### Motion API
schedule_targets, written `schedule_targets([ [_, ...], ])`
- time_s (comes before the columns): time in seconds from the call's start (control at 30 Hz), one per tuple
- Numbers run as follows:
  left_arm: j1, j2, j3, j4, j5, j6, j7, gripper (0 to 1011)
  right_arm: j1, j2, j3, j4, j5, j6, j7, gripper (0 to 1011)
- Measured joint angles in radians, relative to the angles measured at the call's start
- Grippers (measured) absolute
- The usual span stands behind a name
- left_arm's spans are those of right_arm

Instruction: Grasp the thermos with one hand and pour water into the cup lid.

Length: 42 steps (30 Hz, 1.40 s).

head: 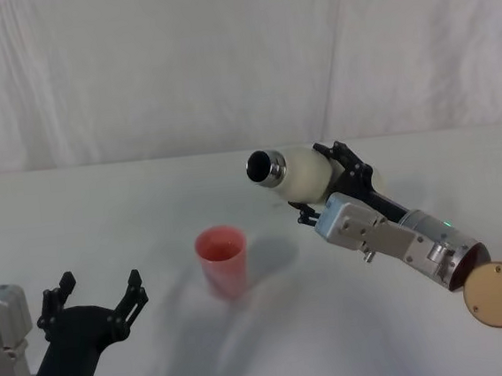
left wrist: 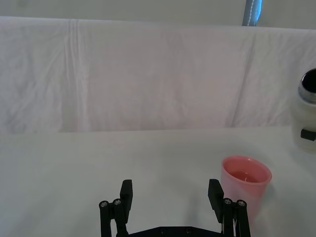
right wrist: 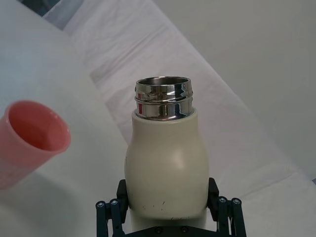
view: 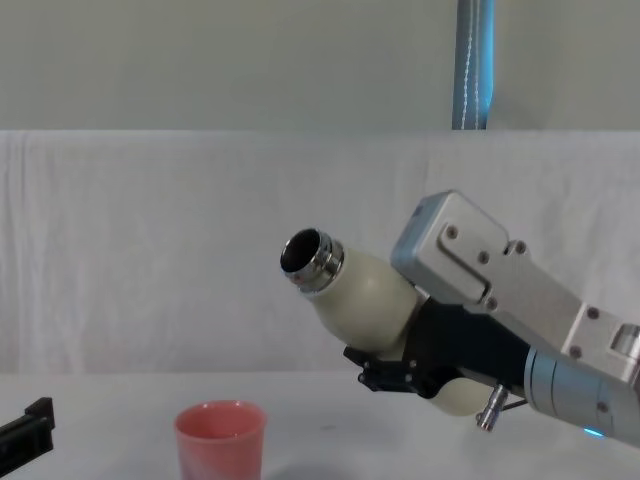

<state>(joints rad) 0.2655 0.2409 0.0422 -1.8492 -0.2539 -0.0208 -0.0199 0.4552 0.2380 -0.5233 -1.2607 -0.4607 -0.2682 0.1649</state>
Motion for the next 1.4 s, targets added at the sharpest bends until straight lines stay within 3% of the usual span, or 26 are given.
schedule_targets([
  [0.57,0.0,0.0,0.0,0.0,0.0,0.0,0.0,1001,0.038,0.021,-0.065,0.028,-0.131,0.036,-0.034,955],
  [1.1,0.0,0.0,0.0,0.0,0.0,0.0,0.0,1001,0.056,0.003,-0.082,0.051,-0.188,0.092,-0.077,955],
  [1.4,0.0,0.0,0.0,0.0,0.0,0.0,0.0,1001,0.067,-0.003,-0.097,0.062,-0.219,0.095,-0.096,955],
])
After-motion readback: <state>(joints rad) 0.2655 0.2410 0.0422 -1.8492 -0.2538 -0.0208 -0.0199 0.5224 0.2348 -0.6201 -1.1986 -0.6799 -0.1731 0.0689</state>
